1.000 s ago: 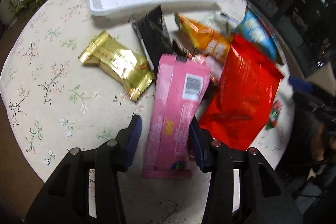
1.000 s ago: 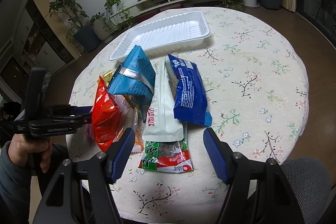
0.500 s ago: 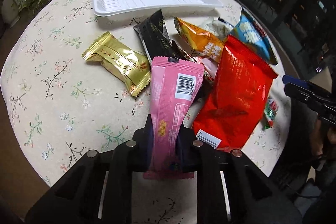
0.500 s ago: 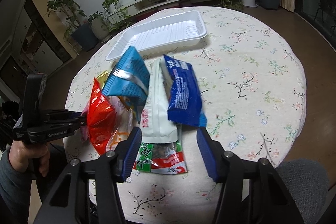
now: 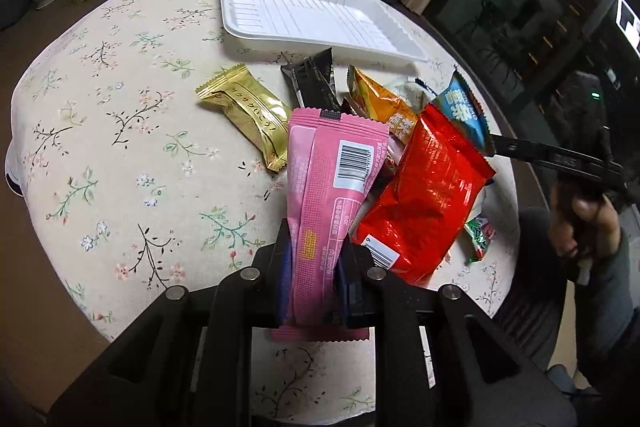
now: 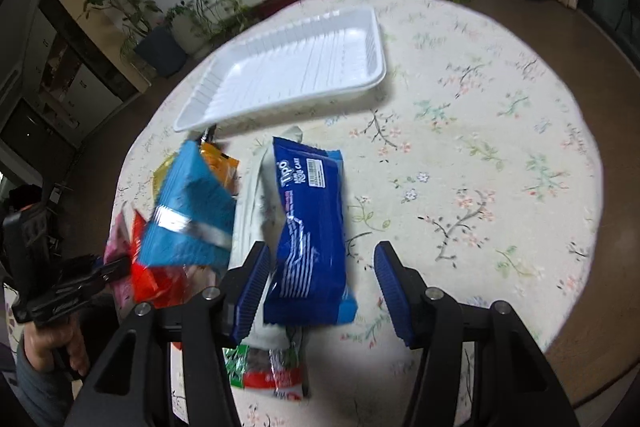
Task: Organize snacks
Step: 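Carry the pink bar and blue pack into the white tray and release both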
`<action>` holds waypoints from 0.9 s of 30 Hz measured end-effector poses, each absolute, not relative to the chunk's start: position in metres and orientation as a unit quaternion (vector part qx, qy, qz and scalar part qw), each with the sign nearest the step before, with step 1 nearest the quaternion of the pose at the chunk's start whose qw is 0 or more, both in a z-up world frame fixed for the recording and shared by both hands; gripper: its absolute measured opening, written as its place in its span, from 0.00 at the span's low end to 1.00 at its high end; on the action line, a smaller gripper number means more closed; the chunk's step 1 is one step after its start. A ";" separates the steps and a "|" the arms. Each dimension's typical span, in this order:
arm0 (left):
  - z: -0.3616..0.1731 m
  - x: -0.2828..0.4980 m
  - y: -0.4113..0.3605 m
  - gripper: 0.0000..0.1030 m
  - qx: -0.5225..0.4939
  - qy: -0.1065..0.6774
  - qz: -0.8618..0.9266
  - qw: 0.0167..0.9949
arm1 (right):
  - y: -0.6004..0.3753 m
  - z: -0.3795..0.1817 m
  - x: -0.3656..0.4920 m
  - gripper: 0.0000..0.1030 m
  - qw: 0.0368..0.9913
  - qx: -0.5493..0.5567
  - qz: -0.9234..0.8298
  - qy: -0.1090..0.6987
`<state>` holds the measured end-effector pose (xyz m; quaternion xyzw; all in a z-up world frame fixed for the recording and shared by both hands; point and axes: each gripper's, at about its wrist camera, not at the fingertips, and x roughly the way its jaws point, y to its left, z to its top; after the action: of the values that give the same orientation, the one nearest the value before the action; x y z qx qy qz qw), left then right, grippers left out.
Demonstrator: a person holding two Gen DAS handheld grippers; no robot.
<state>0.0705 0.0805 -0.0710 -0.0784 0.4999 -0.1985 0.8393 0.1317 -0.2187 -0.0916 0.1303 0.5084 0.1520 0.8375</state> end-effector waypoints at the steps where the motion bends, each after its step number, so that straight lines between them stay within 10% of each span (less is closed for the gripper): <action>1: -0.071 0.070 0.081 0.16 -0.080 0.499 -0.199 0.839 | -0.218 -0.094 0.137 0.53 0.834 0.129 0.152 0.514; 12: -0.076 0.074 0.077 0.16 -0.086 0.499 -0.203 0.838 | -0.206 -0.114 0.159 0.29 0.818 0.093 0.163 0.544; 27: -0.080 0.083 0.093 0.16 -0.112 0.497 -0.193 0.839 | -0.243 -0.104 0.142 0.25 0.827 0.162 0.163 0.514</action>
<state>0.0830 0.0935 -0.0801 -0.1119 0.4965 -0.1930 0.8389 0.1416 -0.2427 -0.1036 0.1620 0.5138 0.1631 0.8266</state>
